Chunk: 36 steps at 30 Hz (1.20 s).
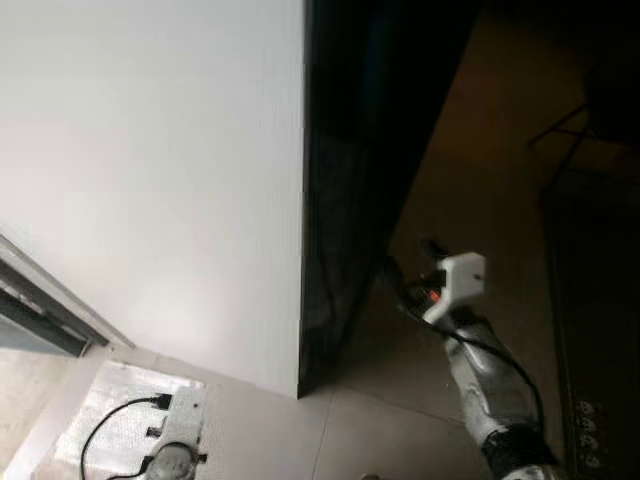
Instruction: Restocking fridge
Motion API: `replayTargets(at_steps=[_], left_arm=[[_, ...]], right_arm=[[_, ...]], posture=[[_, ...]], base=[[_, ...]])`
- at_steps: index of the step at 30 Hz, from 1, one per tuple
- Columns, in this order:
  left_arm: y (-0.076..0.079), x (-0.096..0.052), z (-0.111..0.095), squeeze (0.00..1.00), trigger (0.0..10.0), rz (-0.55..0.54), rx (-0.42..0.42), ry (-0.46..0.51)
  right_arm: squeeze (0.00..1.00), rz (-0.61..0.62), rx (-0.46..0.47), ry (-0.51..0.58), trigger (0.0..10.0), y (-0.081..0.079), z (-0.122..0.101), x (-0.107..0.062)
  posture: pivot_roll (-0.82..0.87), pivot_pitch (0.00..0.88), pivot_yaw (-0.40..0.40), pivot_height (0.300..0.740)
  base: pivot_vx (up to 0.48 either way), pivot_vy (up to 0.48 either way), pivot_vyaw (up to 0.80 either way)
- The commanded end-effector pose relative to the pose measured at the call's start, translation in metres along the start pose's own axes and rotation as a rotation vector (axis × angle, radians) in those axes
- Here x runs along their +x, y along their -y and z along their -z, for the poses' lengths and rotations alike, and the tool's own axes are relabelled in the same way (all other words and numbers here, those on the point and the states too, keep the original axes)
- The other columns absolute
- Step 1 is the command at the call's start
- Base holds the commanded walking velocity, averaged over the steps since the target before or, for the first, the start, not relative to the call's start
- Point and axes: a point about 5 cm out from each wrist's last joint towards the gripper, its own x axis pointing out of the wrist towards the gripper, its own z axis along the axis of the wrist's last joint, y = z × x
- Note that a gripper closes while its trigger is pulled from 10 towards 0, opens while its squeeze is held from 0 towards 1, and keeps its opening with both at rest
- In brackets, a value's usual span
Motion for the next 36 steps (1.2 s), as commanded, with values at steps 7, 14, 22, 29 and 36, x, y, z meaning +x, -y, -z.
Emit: replayTargets(at_steps=[7,14,22,29,36], left_arm=[[-0.005,-0.006,0.024,0.0,10.0,-0.014,0.01,-0.082],[-0.006,-0.006,0.024,0.0,10.0,-0.016,0.011,-0.082],[-0.006,-0.006,0.024,0.0,10.0,-0.016,0.011,-0.083],[-0.006,-0.006,0.024,0.0,10.0,-0.015,0.011,-0.081],[-0.005,-0.006,0.023,0.0,10.0,-0.014,0.009,-0.081]], right_arm=[[0.0,-0.046,0.004,0.0,10.0,-0.012,0.001,0.0],[0.0,-0.04,-0.012,0.01,10.0,-0.012,-0.004,0.004],[0.0,-0.022,-0.011,0.001,10.0,-0.013,-0.011,0.021],[0.0,-0.059,-0.026,0.01,10.0,-0.018,-0.019,0.032],[0.0,-0.045,-0.077,0.011,10.0,-0.013,-0.026,0.041]], posture=[[-0.1,0.185,-0.044,0.74],[-0.1,0.184,-0.043,0.74],[-0.11,0.181,-0.042,0.74],[-0.1,0.177,-0.043,0.74],[-0.1,0.167,-0.043,0.74]], base=[[0.0,0.0,0.0],[0.0,0.0,0.0],[0.0,0.0,0.0],[0.0,0.0,0.0],[0.0,0.0,0.0]])
